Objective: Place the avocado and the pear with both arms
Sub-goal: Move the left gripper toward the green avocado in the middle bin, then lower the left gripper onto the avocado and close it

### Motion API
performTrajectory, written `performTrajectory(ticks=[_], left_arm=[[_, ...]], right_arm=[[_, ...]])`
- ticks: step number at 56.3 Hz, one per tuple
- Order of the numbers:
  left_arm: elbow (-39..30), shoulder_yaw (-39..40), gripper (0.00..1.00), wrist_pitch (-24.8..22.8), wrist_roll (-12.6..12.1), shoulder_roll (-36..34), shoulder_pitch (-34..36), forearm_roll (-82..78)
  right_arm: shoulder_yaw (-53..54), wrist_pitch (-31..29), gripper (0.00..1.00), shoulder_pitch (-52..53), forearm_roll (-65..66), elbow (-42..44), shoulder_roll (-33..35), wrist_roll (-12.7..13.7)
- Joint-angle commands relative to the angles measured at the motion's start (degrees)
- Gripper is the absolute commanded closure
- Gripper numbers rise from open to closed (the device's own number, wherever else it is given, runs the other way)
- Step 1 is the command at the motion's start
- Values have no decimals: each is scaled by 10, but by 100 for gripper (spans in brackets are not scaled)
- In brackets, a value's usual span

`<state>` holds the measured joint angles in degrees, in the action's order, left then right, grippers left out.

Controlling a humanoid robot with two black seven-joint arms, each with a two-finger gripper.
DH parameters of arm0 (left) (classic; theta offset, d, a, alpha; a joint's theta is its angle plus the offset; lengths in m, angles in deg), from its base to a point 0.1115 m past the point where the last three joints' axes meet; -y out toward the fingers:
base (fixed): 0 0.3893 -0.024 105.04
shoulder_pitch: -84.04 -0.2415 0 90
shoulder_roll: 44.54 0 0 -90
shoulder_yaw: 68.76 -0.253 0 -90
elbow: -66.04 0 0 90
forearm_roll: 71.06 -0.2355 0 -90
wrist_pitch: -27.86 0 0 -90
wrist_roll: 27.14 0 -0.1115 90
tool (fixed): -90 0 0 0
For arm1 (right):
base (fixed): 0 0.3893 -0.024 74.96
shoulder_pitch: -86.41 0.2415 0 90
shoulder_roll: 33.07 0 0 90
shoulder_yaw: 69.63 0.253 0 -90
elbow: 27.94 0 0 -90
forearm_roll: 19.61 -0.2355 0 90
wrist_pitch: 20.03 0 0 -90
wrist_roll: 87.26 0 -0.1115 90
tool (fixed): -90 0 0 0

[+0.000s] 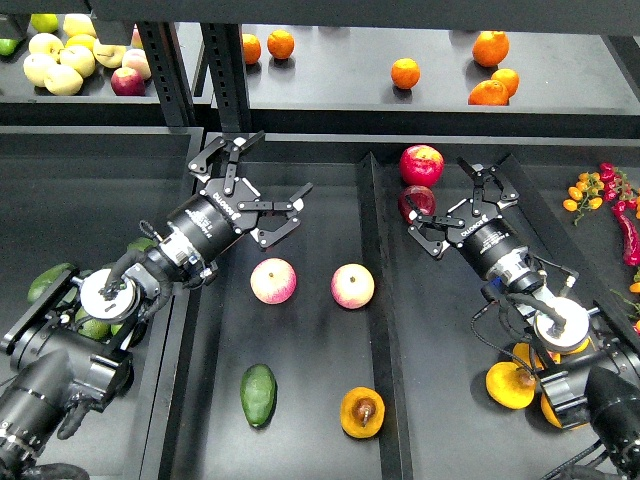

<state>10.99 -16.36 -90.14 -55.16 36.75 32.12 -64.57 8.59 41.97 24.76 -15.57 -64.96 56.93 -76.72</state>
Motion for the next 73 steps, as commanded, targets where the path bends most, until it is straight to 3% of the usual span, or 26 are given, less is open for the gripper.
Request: performTrajectory(ticks=[1,18,36,50,73], left_arm=[[-15,-112,7,0,0,-63,43,3],[-53,-371,8,0,0,-158,181,-2],[-102,-518,9,0,0,-154,197,-78],[-81,-569,9,0,0,-126,190,-147],[41,-572,9,0,0,-64,161,-259]], right_arm=[[8,0,0,2,0,0,0,0],[19,0,0,5,0,3,0,0],[19,0,0,7,0,9,0,0],[19,0,0,7,0,9,0,0],[20,0,0,3,0,9,0,0]])
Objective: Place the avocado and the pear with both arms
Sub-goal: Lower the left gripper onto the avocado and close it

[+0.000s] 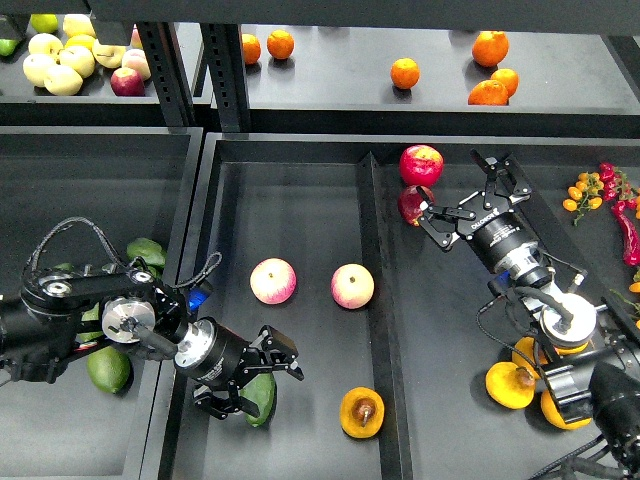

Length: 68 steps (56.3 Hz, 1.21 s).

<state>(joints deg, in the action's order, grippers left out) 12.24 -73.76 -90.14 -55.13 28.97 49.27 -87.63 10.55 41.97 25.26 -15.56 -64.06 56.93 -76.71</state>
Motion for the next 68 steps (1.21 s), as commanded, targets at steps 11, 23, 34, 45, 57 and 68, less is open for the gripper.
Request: performTrajectory(ticks=[11,23,34,45,57,68], left_arm=[[62,2,9,0,0,27,-25,-43],[99,3,9,0,0,60,-26,-49],[128,3,9,0,0,81,-30,-50],[133,1,9,0,0,83,-36,-53],[150,2,9,0,0,90,-50,-75],[165,6,14,0,0,101,-52,-75]], right_arm=[[1,0,0,-6,0,-1,0,0],[1,0,0,-6,0,-1,0,0],[1,0,0,-8,0,-1,0,0],[1,0,0,-8,0,-1,0,0],[1,0,0,-8,0,-2,0,0],[1,0,0,-8,0,-3,0,0]])
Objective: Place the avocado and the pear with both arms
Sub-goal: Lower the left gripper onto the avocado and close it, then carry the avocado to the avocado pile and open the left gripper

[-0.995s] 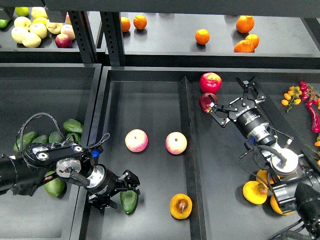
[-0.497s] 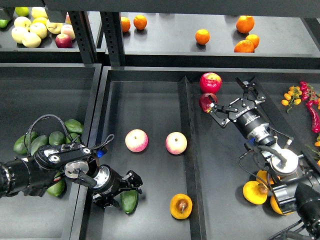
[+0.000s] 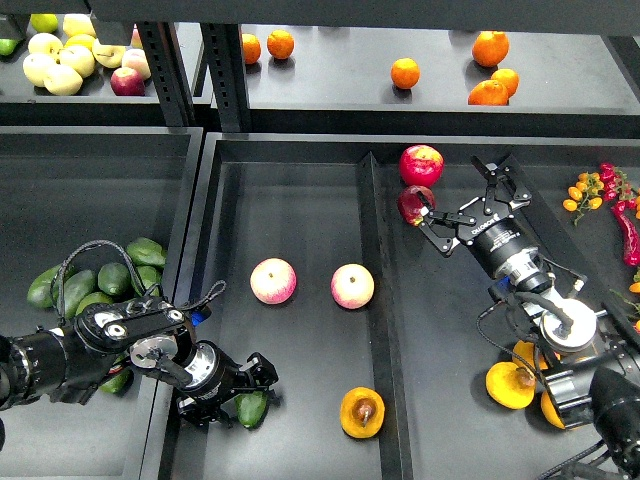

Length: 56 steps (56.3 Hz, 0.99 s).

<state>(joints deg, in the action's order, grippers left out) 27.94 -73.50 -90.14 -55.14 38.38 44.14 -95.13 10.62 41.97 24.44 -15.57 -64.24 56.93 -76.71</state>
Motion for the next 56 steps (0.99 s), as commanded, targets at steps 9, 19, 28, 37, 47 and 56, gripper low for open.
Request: performTrajectory(ticks=[9,19,28,37,47,56], left_arm=[[14,7,31,0,0,15,-1,-1],[24,21,45,0,0,23,-5,-47],[31,48,49,0,0,24,-11,-101],[29,55,52,0,0,26,-9,-106],[1,64,52,0,0,9,24,-98],[-36,71,52,0,0,-60,69,-80]], right_arm=[[0,0,0,0,0,-1,0,0],[0,0,0,0,0,-2,0,0],[0,0,0,0,0,-2,0,0],[0,0,0,0,0,-2,0,0],[0,0,0,-3,0,-2,0,0],[0,0,0,-5,0,-2,0,1]])
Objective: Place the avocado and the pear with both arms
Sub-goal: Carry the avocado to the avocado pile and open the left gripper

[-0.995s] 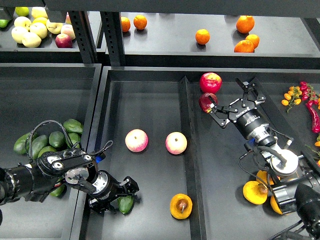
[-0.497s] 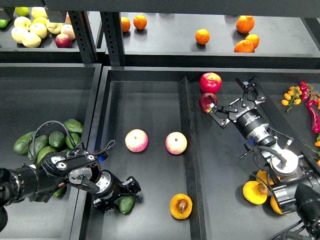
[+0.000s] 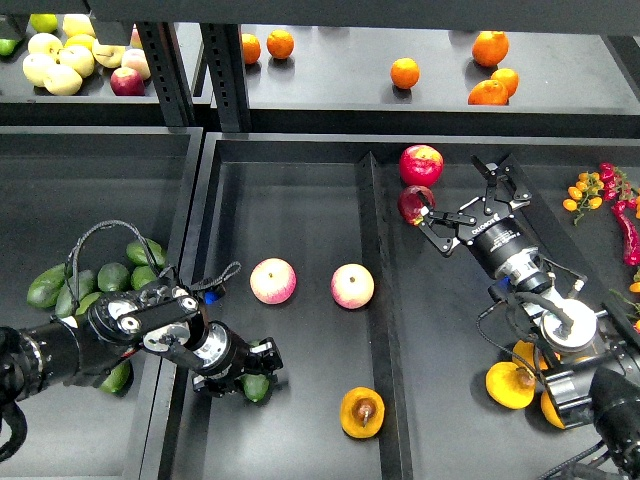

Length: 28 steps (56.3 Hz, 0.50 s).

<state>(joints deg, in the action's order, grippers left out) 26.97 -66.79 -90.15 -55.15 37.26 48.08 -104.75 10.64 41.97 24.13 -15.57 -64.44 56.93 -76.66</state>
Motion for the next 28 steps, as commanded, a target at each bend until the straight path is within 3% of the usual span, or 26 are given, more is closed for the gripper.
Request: performTrajectory(ticks=[1,6,7,11,28], left_arm=[[-33,4,52,0,0,-59,32,21],[-53,6,52,0,0,-110,34,35],[-69,19,52,0,0,-164,30,36],[-72,25,52,0,0,-196,22,36],[-72,62,52,0,0,-251,-29,35]], right_arm=[[0,0,0,-3,0,0,0,0],[0,0,0,-8,0,0,0,0],[0,0,0,-9,0,0,0,0],[0,0,0,-9,0,0,0,0],[-1,0,0,-7,0,-4,0,0]])
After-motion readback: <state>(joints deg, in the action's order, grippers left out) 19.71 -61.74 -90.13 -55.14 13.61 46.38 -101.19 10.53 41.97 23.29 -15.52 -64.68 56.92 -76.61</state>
